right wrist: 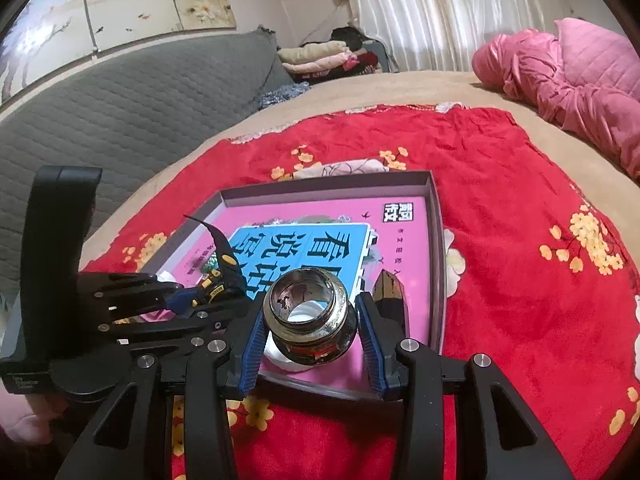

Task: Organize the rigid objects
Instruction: 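Lower glass jar into box with right tool while left lowers tape measure inside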

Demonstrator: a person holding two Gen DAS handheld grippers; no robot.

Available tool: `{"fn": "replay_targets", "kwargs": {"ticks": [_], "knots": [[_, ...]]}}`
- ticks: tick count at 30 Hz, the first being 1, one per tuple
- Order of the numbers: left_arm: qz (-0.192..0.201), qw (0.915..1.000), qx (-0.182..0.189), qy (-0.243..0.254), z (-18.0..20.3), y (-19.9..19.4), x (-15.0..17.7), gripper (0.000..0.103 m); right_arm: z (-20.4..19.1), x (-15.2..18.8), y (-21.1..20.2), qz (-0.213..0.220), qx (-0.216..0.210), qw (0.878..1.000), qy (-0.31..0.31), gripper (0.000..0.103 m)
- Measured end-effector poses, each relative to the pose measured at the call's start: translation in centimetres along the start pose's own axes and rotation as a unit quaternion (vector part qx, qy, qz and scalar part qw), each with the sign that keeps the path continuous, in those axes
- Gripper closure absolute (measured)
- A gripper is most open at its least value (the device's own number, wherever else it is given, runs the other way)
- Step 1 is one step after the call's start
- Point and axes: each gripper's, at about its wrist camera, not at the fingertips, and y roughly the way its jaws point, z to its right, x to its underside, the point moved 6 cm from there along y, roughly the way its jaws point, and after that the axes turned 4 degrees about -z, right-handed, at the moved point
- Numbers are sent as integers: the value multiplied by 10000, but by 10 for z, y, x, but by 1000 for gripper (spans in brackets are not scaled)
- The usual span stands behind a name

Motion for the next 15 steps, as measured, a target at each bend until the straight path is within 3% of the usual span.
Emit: {"fn": "replay_targets", "kwargs": {"ticks": [15], "knots": [[-78,9999,-23,83,2,4,4,85,2,8,14,-287,65,9996,-27,58]]}}
